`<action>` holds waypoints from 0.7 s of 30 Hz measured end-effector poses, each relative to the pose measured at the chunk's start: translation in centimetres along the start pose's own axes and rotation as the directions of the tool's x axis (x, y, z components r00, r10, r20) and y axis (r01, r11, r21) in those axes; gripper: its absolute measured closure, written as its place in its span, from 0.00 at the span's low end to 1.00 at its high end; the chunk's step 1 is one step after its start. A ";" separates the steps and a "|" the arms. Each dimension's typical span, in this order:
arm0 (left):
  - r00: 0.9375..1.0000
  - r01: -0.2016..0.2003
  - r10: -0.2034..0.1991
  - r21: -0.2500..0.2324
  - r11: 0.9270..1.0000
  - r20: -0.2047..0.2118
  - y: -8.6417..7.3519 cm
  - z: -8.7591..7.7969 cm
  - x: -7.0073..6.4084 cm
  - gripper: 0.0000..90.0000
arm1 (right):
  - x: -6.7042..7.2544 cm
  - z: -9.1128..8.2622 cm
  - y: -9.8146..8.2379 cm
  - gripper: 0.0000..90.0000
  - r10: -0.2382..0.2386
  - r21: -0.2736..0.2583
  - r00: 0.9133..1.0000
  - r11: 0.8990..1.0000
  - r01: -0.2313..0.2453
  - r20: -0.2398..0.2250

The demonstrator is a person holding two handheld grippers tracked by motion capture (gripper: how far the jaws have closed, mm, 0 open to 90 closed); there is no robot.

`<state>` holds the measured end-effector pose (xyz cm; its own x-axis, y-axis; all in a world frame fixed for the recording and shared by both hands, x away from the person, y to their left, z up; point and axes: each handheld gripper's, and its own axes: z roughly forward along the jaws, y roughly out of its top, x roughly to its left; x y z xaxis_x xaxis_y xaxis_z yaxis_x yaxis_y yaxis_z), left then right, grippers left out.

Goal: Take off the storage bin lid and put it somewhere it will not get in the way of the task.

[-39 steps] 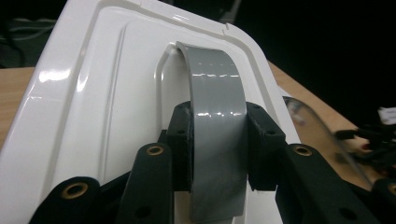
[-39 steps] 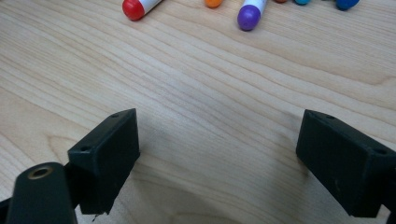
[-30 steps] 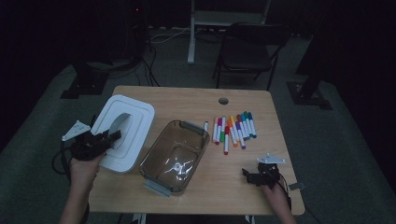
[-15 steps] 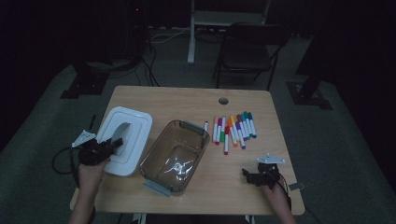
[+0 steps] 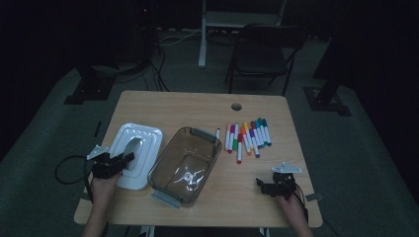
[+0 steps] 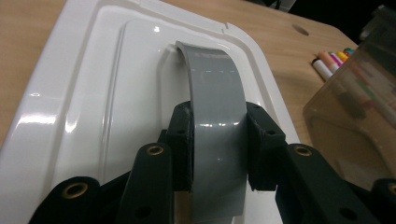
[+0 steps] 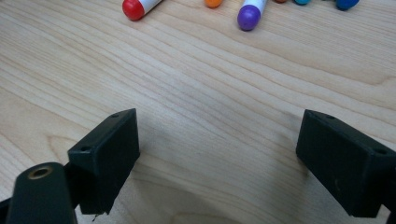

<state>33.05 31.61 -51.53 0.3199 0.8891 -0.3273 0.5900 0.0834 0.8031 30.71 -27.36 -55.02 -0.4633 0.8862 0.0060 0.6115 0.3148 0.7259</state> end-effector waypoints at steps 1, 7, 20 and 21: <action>1.000 0.001 -0.001 0.010 1.000 -0.003 -0.2 0.2 0.1 0.76 | 0.0 0.0 0.0 0.14 0.000 0.000 1.000 1.000 0.000 0.000; 1.000 -0.004 0.005 0.046 0.999 -0.024 -1.0 1.0 0.4 0.76 | 0.0 0.0 0.0 0.14 0.000 0.000 1.000 1.000 0.000 0.000; 0.999 0.020 -0.018 0.072 0.997 -0.031 -1.3 1.3 0.7 0.64 | 0.0 0.0 0.0 0.14 0.001 0.001 1.000 1.000 -0.001 0.000; 0.999 0.012 -0.009 0.070 0.998 -0.039 -1.1 1.2 0.6 0.57 | 0.0 0.0 0.0 0.14 0.001 0.000 1.000 1.000 -0.001 0.000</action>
<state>33.49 31.52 -53.25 0.2855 0.9051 -0.3151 0.6439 0.0623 0.7625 30.71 -27.36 -55.02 -0.4630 0.8864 0.0065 0.6121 0.3144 0.7256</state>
